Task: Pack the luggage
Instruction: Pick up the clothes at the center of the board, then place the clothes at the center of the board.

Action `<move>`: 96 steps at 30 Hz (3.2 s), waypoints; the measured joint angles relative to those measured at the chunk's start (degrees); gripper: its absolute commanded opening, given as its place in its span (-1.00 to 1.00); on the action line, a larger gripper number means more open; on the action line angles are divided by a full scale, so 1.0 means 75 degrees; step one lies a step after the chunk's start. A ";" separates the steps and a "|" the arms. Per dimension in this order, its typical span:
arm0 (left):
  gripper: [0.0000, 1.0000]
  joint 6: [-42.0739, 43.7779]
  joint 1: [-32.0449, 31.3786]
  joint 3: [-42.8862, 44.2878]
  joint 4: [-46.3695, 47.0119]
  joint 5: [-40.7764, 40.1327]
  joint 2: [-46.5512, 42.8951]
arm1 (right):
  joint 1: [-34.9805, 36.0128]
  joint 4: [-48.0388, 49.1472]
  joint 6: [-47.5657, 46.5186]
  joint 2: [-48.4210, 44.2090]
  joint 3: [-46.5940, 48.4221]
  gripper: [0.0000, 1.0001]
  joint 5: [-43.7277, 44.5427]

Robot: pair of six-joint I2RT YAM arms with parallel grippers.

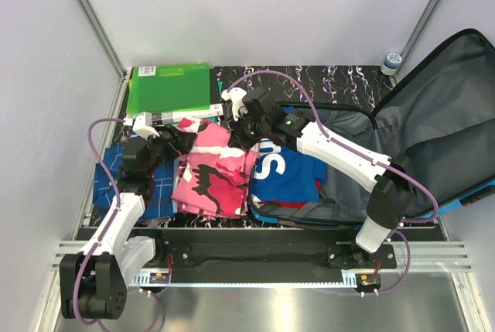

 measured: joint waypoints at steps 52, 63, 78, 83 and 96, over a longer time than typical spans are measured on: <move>-1.00 -0.0527 -0.0603 0.0577 -0.0184 0.1731 -0.2509 | 0.0388 -0.0472 0.0918 -0.1993 -0.0388 -1.00 0.0041; -1.00 -0.0350 -0.1230 0.1207 -0.0886 0.1737 -0.3089 | 0.0388 -0.0819 0.0810 -0.2745 -0.0370 -1.00 0.0061; -1.00 -0.0370 -0.2591 0.2766 -0.1483 0.1629 -0.2460 | 0.0388 -0.1690 0.0580 -0.3570 0.0195 -1.00 0.0621; -1.00 -0.0361 -0.3264 0.2943 -0.1521 0.1355 -0.1647 | 0.0393 -0.2049 0.0554 -0.3707 0.0198 -1.00 0.1346; -1.00 0.0157 -0.3692 0.3943 -0.1373 0.0796 0.0921 | 0.0227 -0.2209 0.0618 -0.3515 -0.0134 -1.00 0.3628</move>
